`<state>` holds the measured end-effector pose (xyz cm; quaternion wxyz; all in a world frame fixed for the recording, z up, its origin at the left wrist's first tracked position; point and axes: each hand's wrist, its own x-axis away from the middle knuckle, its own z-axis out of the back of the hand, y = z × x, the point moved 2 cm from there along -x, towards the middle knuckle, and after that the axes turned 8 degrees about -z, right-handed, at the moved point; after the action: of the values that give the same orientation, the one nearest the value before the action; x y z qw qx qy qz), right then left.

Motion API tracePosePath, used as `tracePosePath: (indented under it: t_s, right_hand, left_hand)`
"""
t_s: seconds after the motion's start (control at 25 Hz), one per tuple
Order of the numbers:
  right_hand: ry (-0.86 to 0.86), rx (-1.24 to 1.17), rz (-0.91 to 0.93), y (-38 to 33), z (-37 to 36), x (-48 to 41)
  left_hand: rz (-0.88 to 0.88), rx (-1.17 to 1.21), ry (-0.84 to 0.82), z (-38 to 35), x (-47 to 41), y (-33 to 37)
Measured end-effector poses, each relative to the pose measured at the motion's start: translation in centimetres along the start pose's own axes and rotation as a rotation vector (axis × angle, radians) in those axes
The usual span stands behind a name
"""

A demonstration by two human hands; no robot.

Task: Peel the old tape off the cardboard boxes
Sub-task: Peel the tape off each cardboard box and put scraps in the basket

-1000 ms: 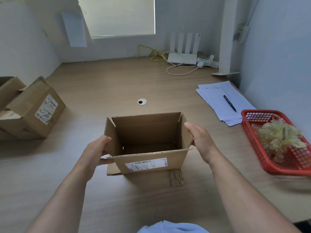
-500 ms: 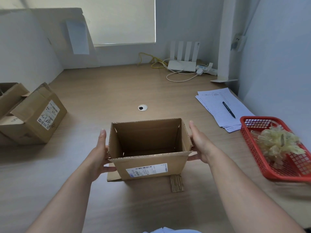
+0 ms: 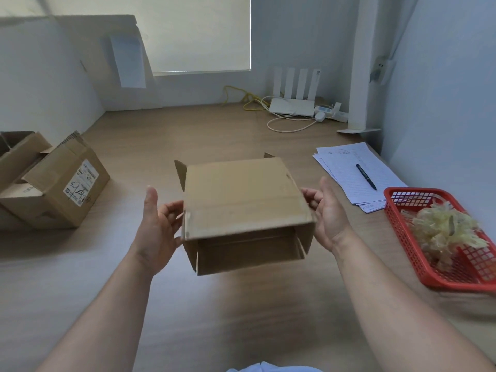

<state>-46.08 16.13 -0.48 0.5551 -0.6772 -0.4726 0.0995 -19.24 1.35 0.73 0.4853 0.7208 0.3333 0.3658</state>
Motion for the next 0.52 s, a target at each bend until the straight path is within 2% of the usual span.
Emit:
tracePosePath:
  t_s: [0.2, 0.4, 0.52]
  right_hand:
    - [0.092, 0.141, -0.115, 5.0, 1.4, 0.2]
    - [0.152, 0.246, -0.078, 6.5, 2.1, -0.1]
    - [0.118, 0.389, -0.051, 7.0, 1.7, -0.2]
  left_hand:
    - [0.165, -0.091, 0.010, 0.0, 1.0, -3.9]
    - [0.214, -0.134, -0.005, 0.5, 0.4, -5.7]
    - [0.266, -0.142, -0.047, 0.7, -0.1, -6.4]
